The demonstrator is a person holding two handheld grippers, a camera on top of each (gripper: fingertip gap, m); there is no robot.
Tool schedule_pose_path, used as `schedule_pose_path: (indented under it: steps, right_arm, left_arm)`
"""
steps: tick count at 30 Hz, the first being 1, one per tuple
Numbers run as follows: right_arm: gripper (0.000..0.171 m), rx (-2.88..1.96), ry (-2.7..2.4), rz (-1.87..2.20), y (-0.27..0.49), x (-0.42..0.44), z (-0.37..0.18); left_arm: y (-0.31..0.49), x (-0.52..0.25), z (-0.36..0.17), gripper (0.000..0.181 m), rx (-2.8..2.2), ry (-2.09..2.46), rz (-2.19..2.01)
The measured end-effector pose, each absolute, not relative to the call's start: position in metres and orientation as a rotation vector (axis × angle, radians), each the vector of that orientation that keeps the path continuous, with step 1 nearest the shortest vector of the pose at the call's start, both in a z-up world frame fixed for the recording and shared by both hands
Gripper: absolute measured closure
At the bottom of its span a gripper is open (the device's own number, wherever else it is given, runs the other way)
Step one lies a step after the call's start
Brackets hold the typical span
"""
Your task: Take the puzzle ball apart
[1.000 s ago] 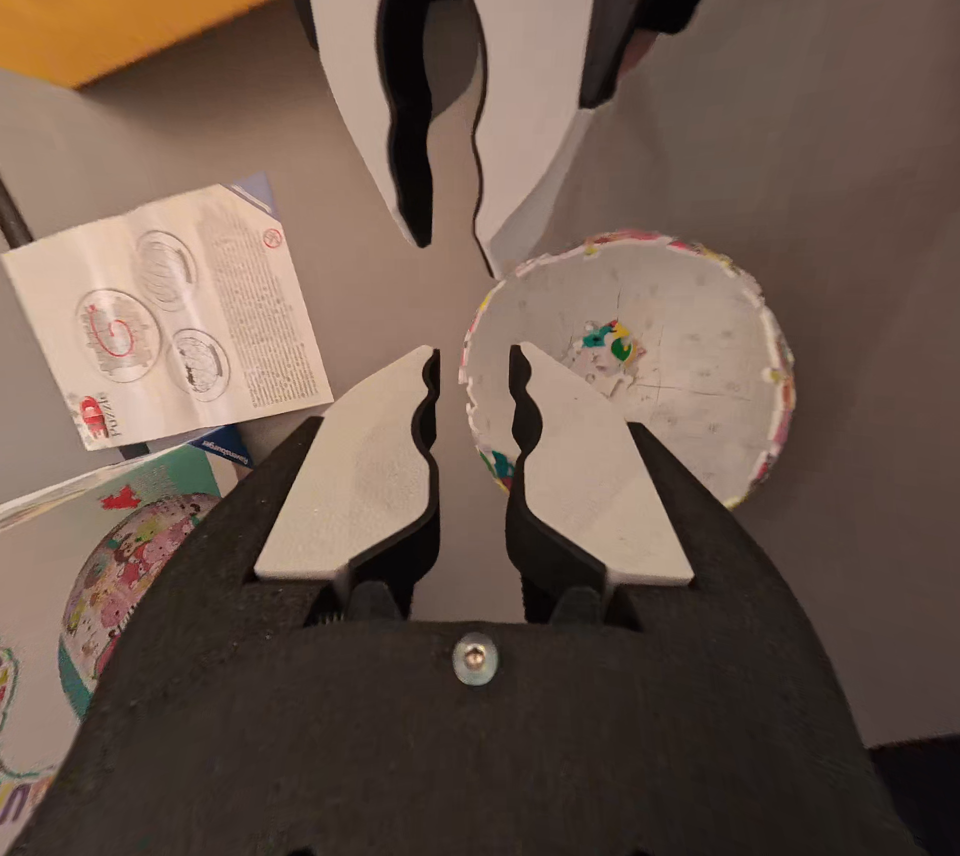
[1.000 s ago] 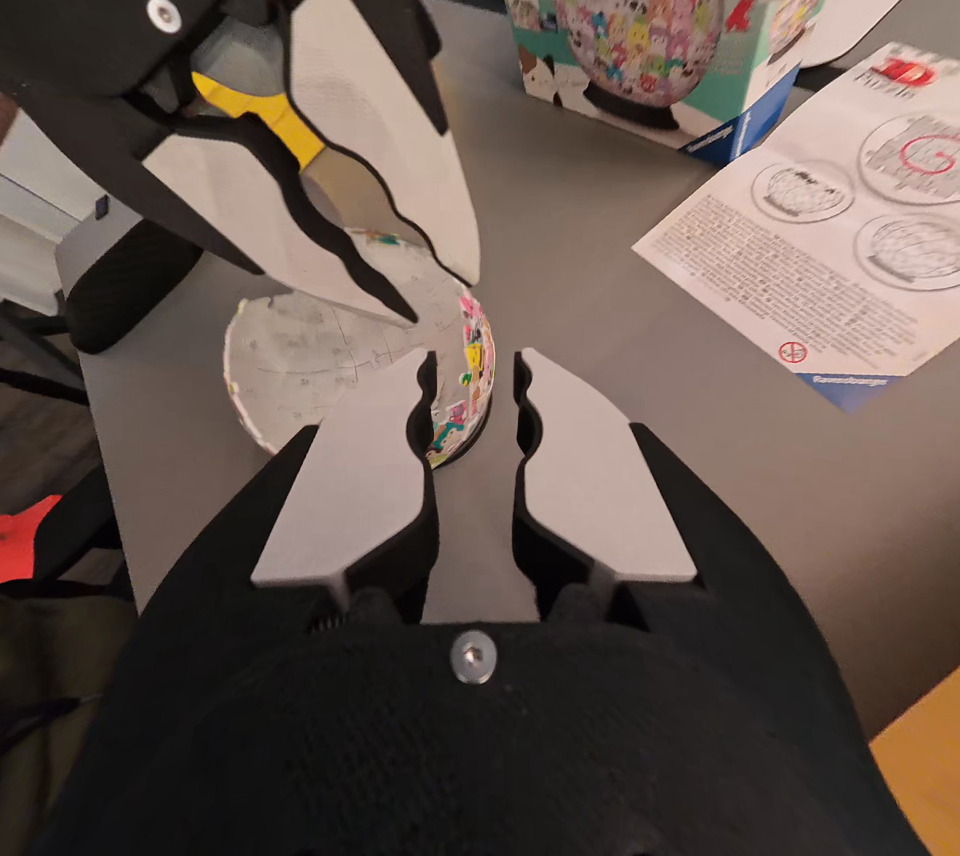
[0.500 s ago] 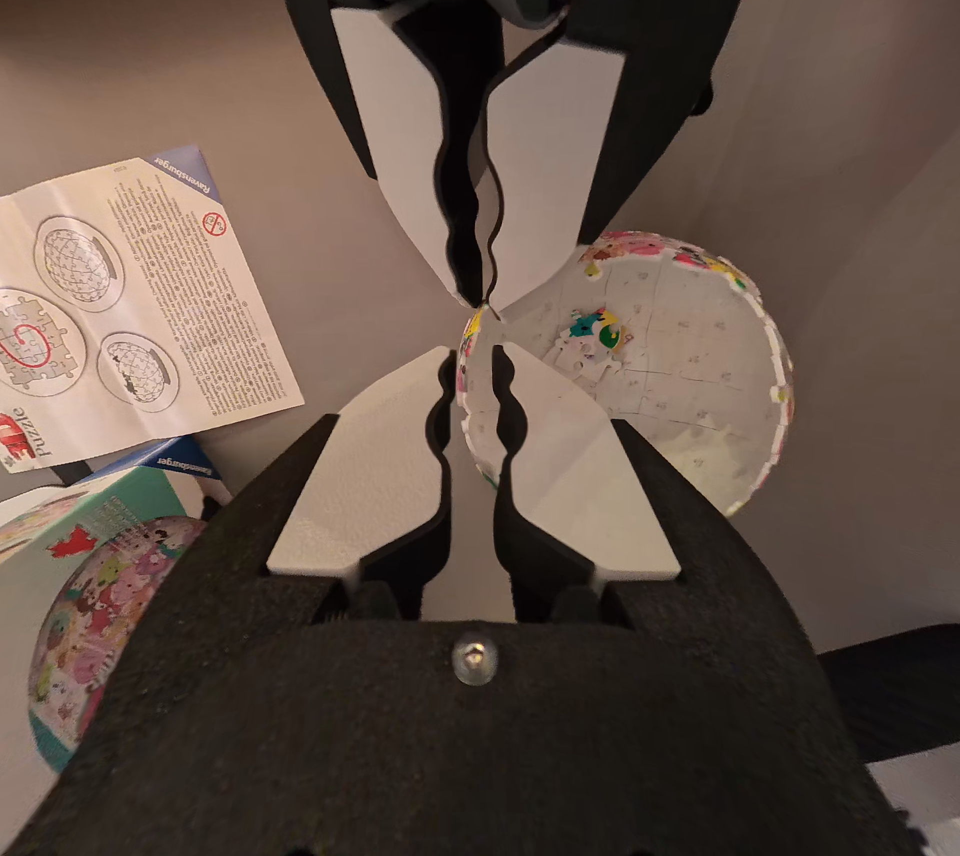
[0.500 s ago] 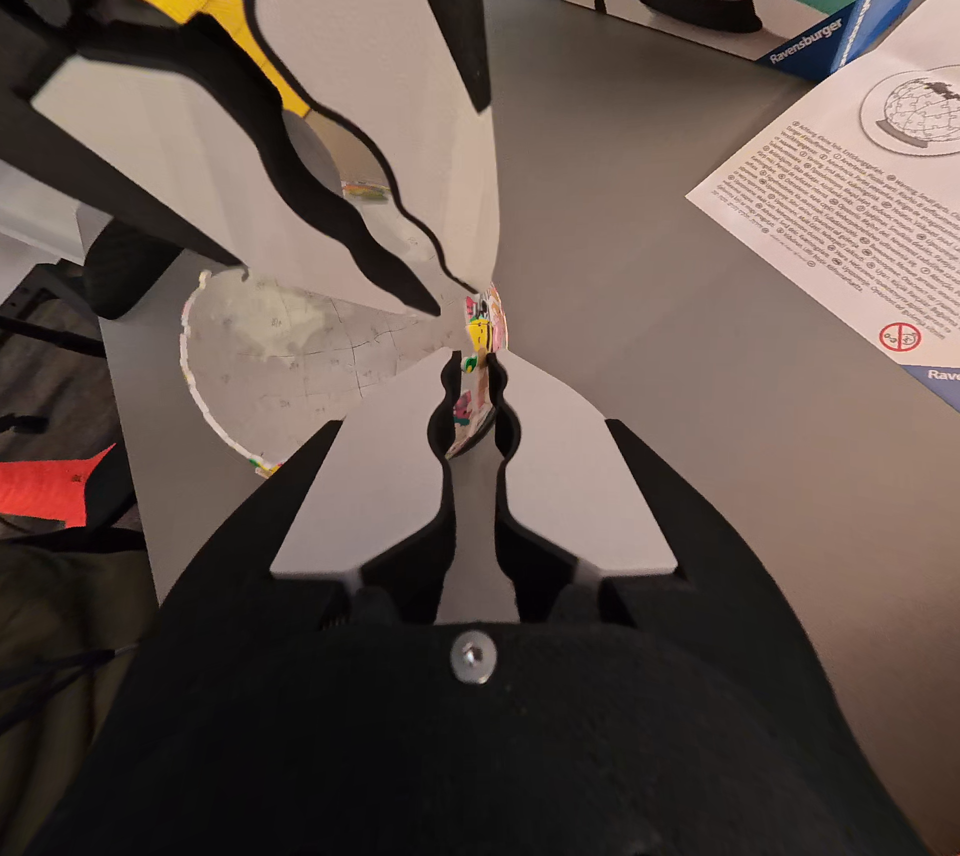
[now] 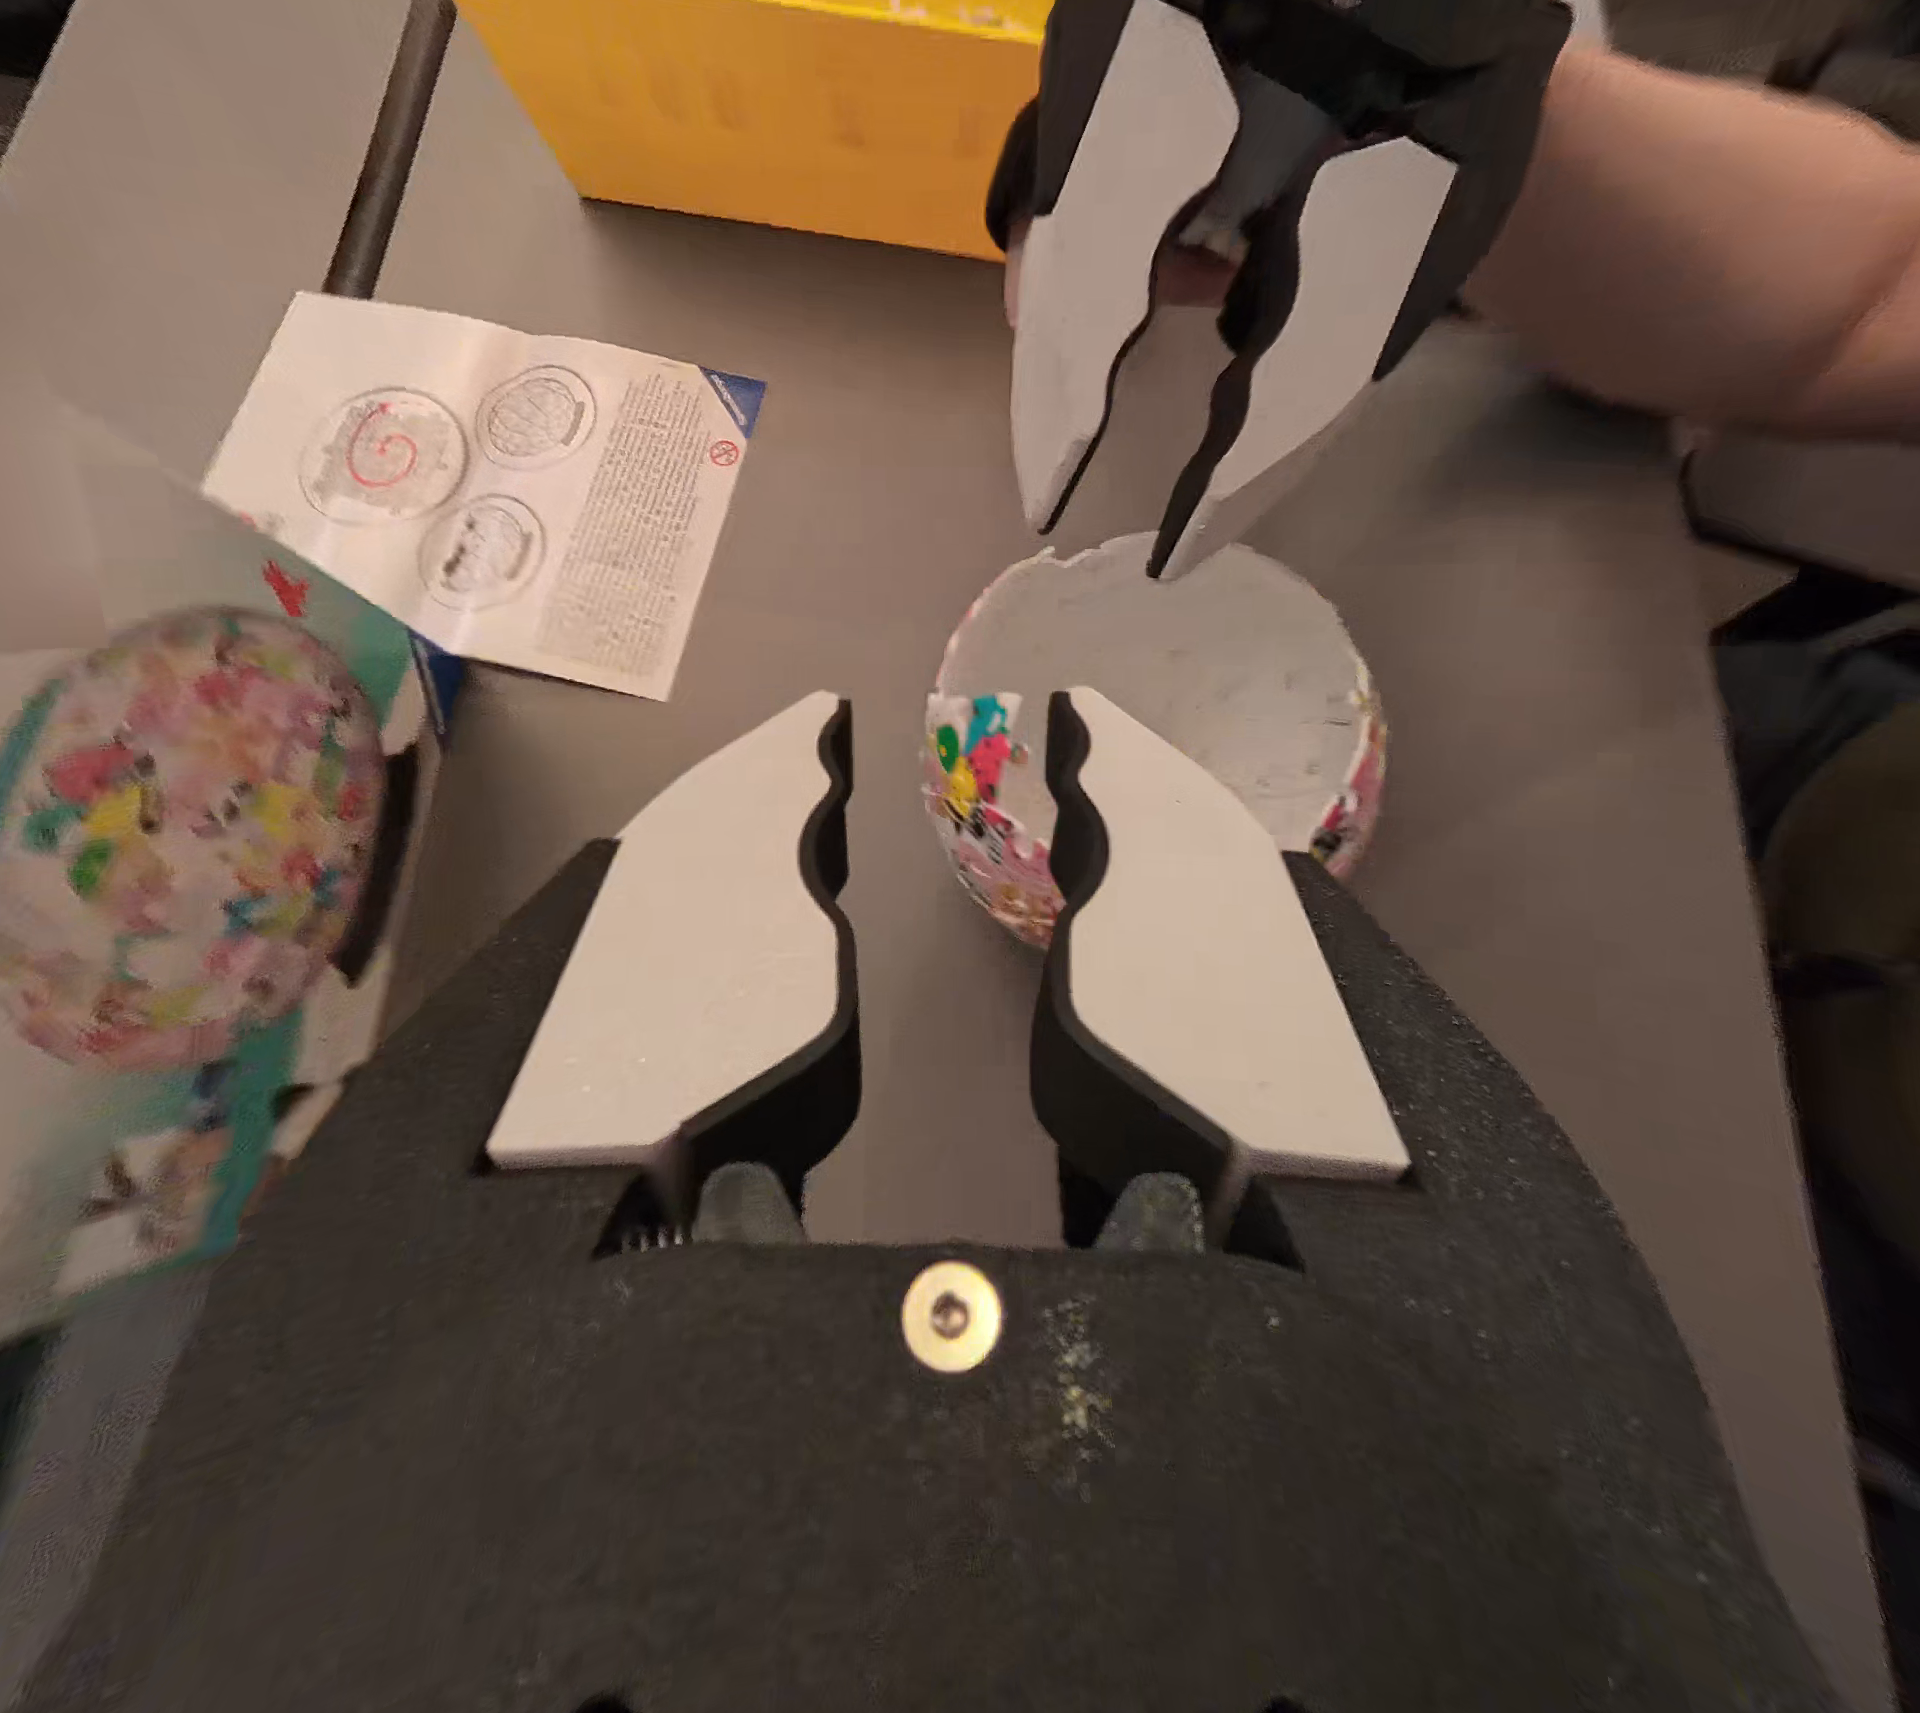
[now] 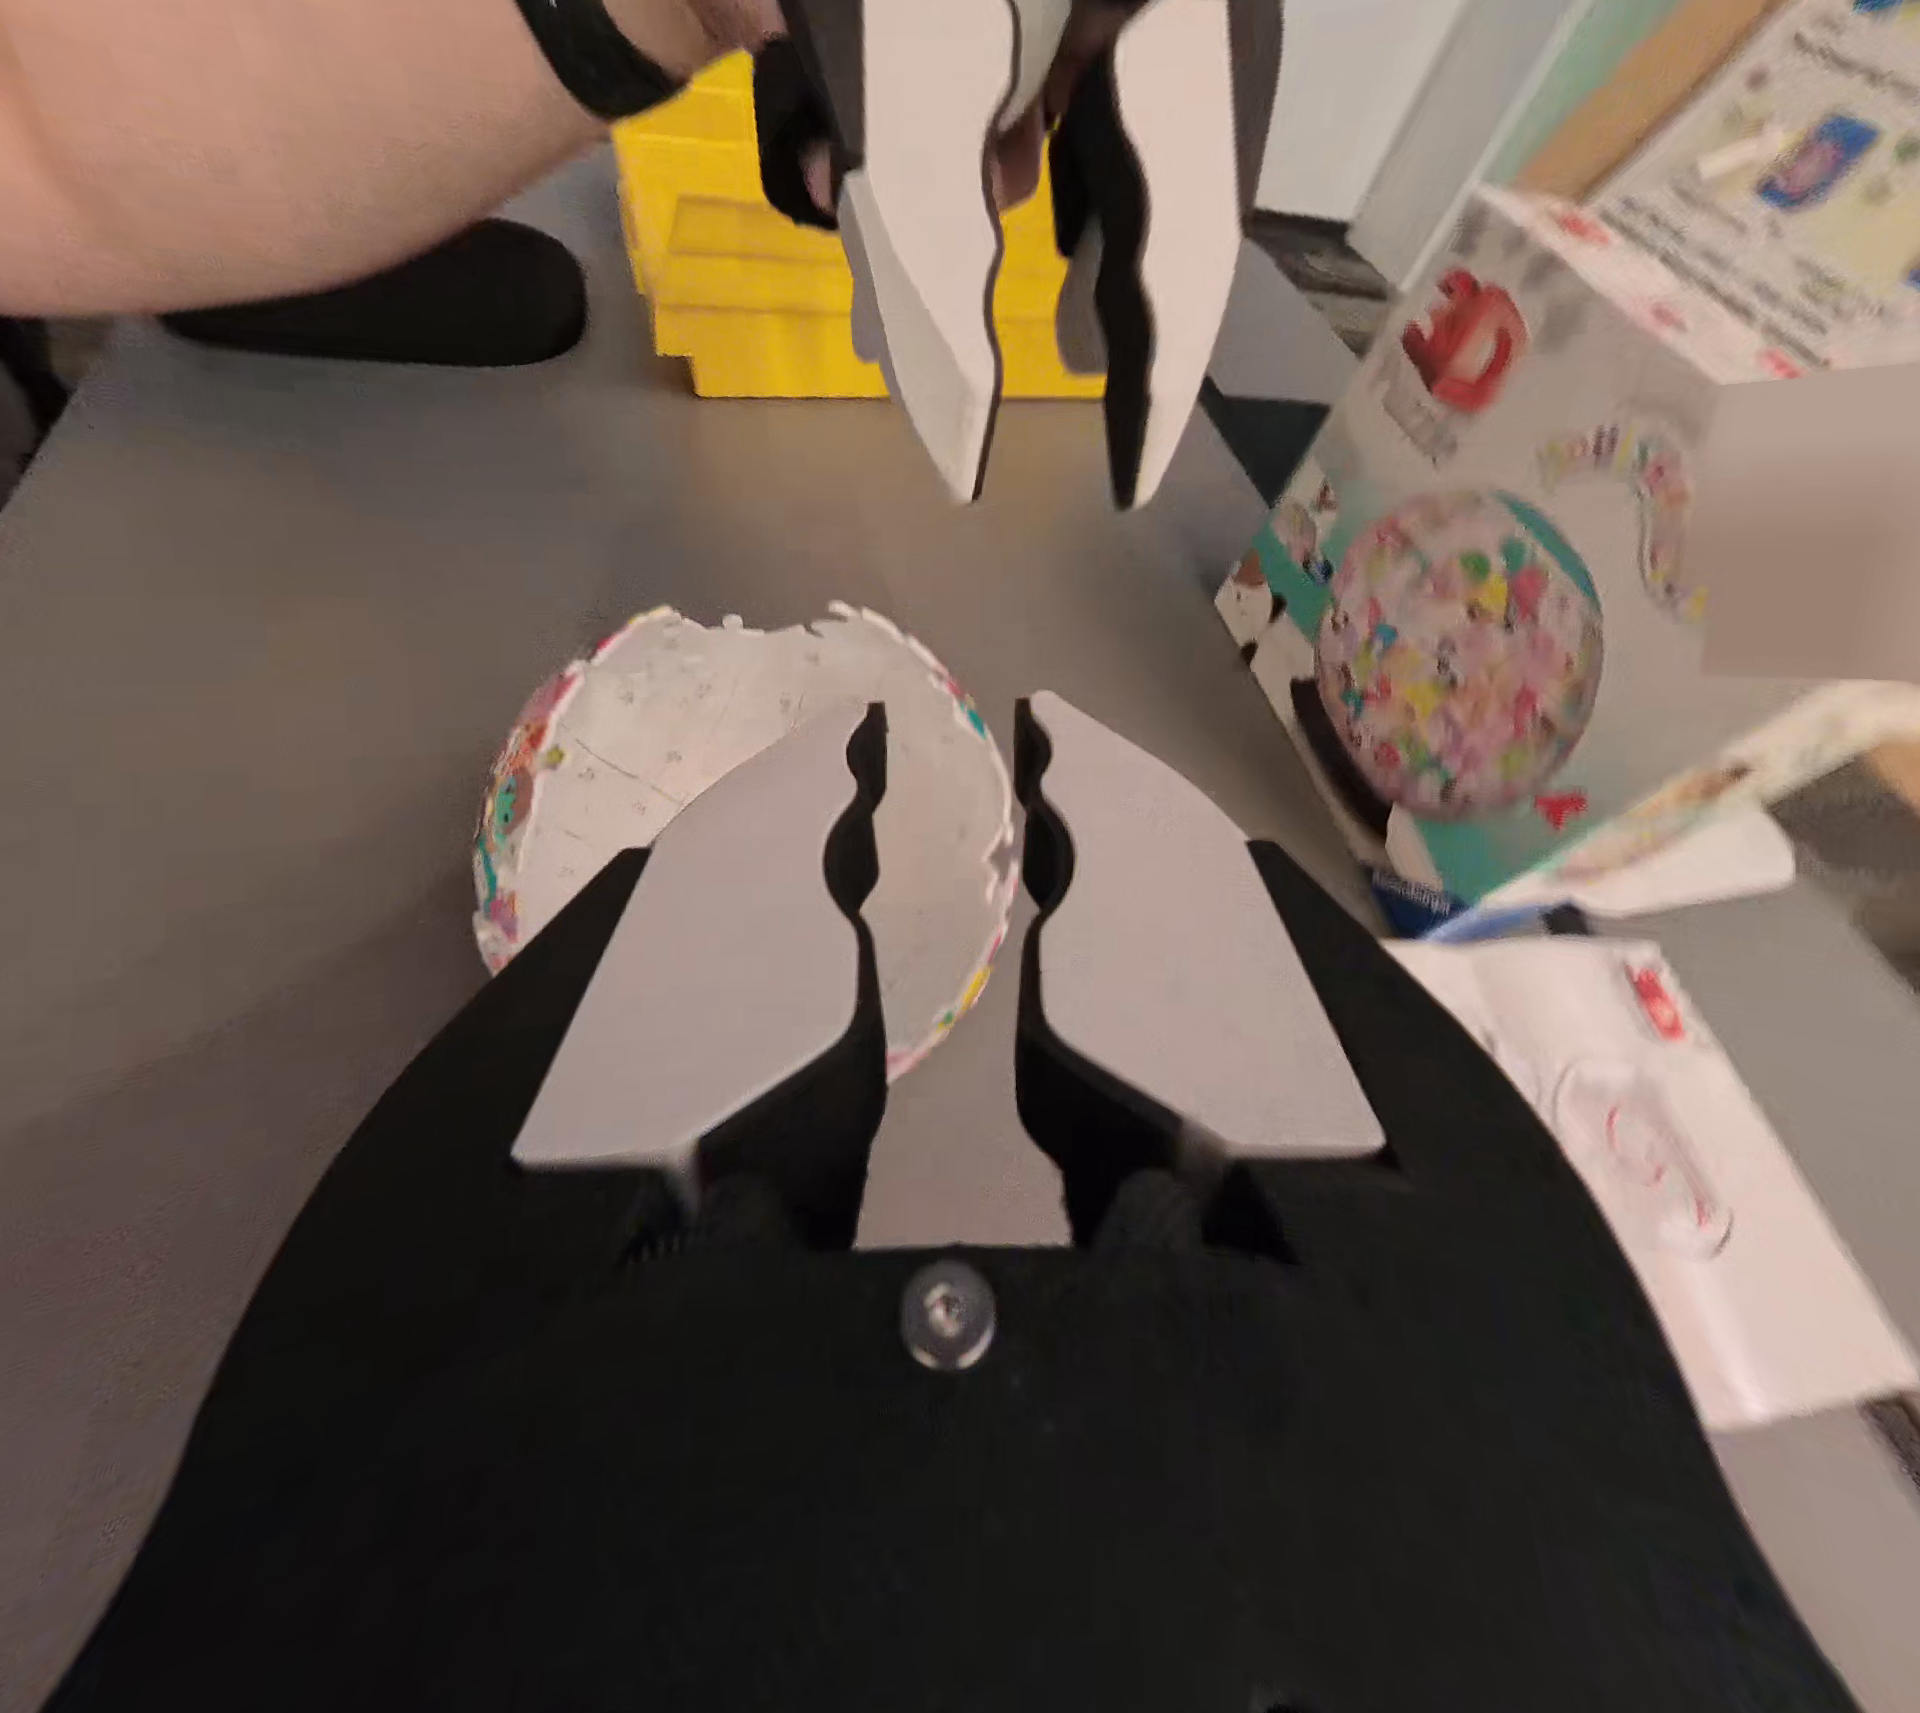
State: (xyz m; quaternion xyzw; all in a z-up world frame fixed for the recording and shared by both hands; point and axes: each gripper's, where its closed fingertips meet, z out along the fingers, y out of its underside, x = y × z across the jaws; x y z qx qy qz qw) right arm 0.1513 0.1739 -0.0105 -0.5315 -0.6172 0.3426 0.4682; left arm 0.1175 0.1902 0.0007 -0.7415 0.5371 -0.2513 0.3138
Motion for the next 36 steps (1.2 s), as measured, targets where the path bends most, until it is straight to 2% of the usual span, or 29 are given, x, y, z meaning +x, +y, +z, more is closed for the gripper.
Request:
schedule_pose_path:
  steps: [4, 7, 15, 20, 24, 36]
  right_arm:
    - [0.147, -1.255, -1.794, 0.666, 0.174, 0.135, -0.027]
    - [0.147, -1.210, -1.838, 0.606, 0.179, 0.124, -0.034]
    - [0.151, -1.230, -1.921, 0.538, 0.182, 0.109, -0.056]
    - [0.163, -1.260, -1.929, 0.457, 0.188, 0.110, -0.067]
    - [0.162, -1.253, -1.915, 0.496, 0.187, 0.109, -0.066]
    - [0.163, -1.262, -1.881, 0.530, 0.187, 0.110, -0.063]
  left_arm:
    - [0.172, 0.111, -0.006, 0.150, -1.920, 1.252, -0.857]
    - [0.171, 0.103, -0.016, 0.150, -1.906, 1.210, -0.824]
    - [0.160, 0.110, -0.028, 0.138, -1.911, 1.252, -0.862]
    - [0.157, 0.105, -0.053, 0.126, -2.026, 1.301, -0.763]
    - [0.151, 0.116, -0.052, 0.140, -2.014, 1.314, -0.855]
    - [0.155, 0.117, -0.060, 0.141, -1.990, 1.393, -0.686]
